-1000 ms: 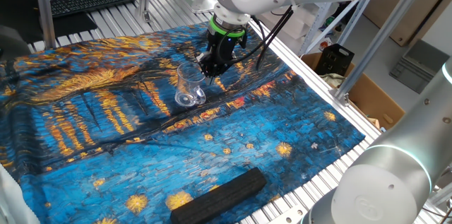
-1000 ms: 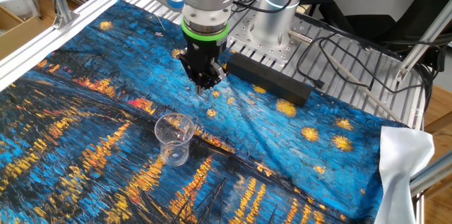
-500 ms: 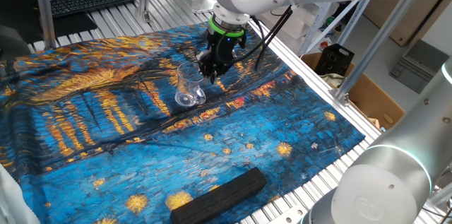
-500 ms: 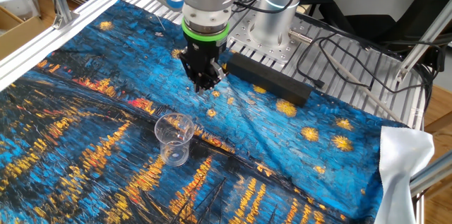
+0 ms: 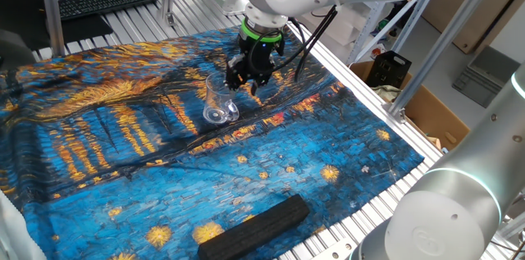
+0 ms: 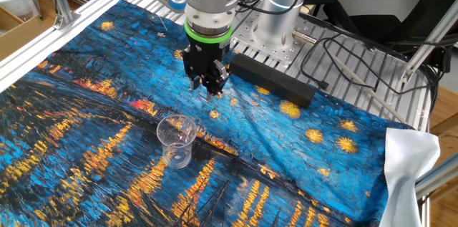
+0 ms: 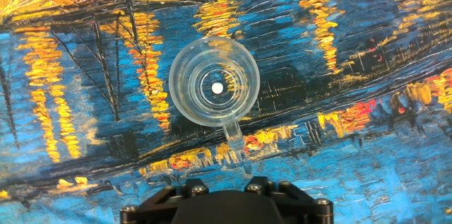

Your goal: Pick up the cup

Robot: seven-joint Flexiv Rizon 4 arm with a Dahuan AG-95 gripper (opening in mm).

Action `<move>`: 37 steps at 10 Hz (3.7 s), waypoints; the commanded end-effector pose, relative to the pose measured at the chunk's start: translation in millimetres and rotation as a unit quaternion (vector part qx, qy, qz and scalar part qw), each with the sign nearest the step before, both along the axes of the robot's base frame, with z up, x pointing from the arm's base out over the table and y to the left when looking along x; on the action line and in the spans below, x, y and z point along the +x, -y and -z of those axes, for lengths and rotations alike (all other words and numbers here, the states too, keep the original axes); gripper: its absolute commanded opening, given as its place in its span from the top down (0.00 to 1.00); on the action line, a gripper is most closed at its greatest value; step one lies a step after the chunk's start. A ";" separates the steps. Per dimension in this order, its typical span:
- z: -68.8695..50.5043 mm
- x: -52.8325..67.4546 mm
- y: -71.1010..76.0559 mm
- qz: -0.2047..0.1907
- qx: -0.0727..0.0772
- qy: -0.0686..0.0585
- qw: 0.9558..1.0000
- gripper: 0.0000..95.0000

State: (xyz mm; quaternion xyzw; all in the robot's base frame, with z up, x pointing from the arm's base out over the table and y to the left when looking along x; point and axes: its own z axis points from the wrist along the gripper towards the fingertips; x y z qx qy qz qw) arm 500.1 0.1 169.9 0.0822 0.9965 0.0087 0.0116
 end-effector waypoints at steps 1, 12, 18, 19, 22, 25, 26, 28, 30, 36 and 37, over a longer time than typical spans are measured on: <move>-0.1 -0.1 0.1 -0.005 -0.001 -0.002 1.000 0.00; -0.1 -0.1 0.1 -0.020 -0.005 -0.003 1.000 0.00; -0.1 -0.1 0.1 -0.020 -0.006 -0.003 1.000 0.00; -0.1 -0.1 0.1 -0.021 -0.008 -0.002 1.000 0.00; -0.1 -0.1 0.1 -0.029 -0.007 -0.006 1.000 0.00; -0.1 -0.1 0.1 -0.028 -0.008 -0.005 1.000 0.00; -0.1 -0.1 0.1 -0.028 -0.008 -0.005 1.000 0.00; -0.1 -0.1 0.1 -0.026 -0.007 -0.002 1.000 0.00; -0.1 -0.1 0.1 -0.025 -0.008 0.000 1.000 0.00; -0.1 -0.1 0.1 -0.028 -0.002 0.003 1.000 0.00; -0.1 -0.1 0.1 -0.032 -0.004 0.003 0.999 0.00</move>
